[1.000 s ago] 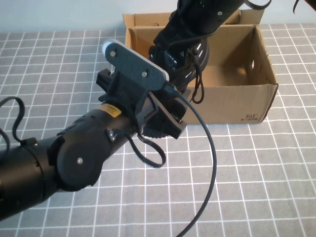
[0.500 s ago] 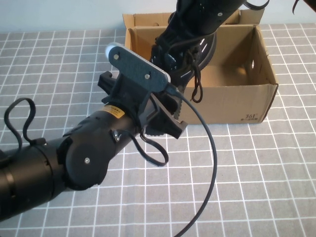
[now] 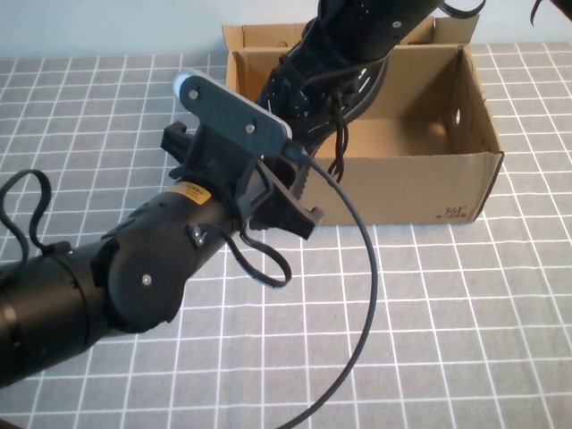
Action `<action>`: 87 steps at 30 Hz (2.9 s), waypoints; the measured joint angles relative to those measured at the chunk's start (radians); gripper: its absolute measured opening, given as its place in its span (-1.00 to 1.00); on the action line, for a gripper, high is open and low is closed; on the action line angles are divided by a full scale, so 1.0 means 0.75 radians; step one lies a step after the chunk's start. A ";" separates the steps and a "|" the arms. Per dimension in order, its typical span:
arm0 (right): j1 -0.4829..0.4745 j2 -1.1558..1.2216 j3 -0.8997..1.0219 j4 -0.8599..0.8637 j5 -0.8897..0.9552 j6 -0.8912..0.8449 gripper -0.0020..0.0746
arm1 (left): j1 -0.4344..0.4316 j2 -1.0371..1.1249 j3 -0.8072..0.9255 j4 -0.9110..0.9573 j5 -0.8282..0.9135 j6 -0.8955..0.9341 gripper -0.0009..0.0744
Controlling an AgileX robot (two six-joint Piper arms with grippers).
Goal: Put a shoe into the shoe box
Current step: Place the shoe in the shoe box
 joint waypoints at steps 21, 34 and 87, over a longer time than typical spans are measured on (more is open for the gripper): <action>0.000 -0.005 -0.012 0.046 -0.003 0.008 -0.33 | 0.013 0.022 0.000 0.001 0.058 0.100 -0.52; 0.000 -0.184 -0.012 -0.144 -0.003 0.072 -0.82 | 0.171 0.022 -0.292 0.017 0.611 0.144 -0.52; 0.000 -1.102 1.116 -0.383 -0.005 0.421 -0.99 | 0.707 1.369 -2.091 -0.700 2.090 1.033 -0.54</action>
